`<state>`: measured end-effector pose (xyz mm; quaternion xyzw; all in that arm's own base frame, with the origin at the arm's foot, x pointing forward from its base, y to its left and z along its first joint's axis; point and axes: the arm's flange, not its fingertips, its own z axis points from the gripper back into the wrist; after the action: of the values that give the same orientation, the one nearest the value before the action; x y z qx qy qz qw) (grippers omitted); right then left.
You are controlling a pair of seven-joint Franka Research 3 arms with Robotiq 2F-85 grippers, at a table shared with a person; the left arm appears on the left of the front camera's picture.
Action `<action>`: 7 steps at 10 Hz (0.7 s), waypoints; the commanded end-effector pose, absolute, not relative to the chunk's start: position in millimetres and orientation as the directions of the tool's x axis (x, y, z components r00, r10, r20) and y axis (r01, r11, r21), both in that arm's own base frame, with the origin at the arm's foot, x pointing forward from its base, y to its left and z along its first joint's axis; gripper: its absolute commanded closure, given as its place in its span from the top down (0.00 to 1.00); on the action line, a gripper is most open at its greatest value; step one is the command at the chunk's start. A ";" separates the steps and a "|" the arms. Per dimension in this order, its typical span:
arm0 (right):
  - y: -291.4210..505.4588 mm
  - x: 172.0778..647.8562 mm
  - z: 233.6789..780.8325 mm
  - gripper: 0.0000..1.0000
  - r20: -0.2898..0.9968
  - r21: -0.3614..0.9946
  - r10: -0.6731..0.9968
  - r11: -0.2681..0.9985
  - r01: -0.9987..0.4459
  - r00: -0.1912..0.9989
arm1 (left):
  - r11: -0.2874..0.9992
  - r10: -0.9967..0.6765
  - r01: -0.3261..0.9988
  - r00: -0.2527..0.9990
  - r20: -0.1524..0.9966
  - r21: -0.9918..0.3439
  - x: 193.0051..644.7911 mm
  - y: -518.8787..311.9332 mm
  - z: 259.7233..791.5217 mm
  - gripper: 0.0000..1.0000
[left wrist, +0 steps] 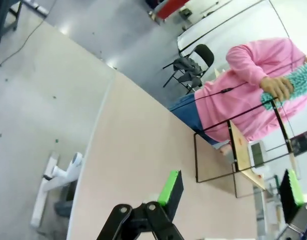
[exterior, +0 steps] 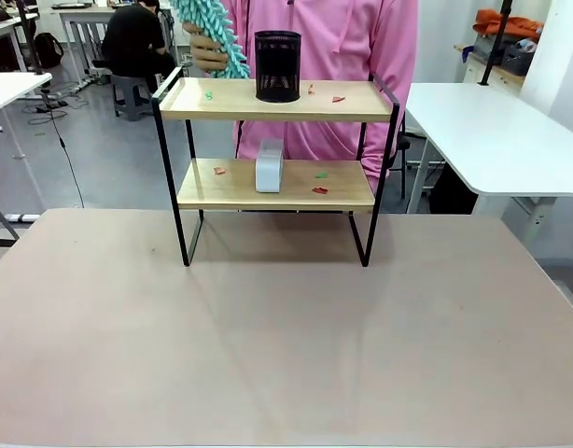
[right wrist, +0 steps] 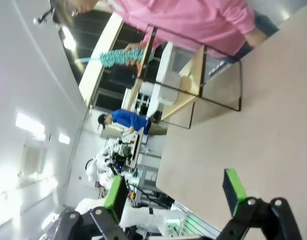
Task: Clean the shelf.
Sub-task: Pick up the Duster from the human.
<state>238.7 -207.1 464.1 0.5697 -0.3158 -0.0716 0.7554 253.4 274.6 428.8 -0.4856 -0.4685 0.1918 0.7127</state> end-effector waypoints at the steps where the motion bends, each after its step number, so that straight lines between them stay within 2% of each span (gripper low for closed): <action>1: -201.0 237.0 478.6 1.00 0.438 0.886 -0.445 0.360 -0.291 0.781 | 0.510 0.673 0.253 0.478 0.565 -0.822 251.3 265.3 456.7 1.00; 7: -201.0 237.0 478.6 1.00 0.438 0.886 -0.445 0.360 -0.291 0.781 | 0.510 0.673 0.253 0.478 0.565 -0.822 251.3 265.3 456.7 1.00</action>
<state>233.0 -201.3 475.5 0.5625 -0.3150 -0.0622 0.7619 247.9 267.0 455.1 -0.4766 -0.4775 0.1566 0.7214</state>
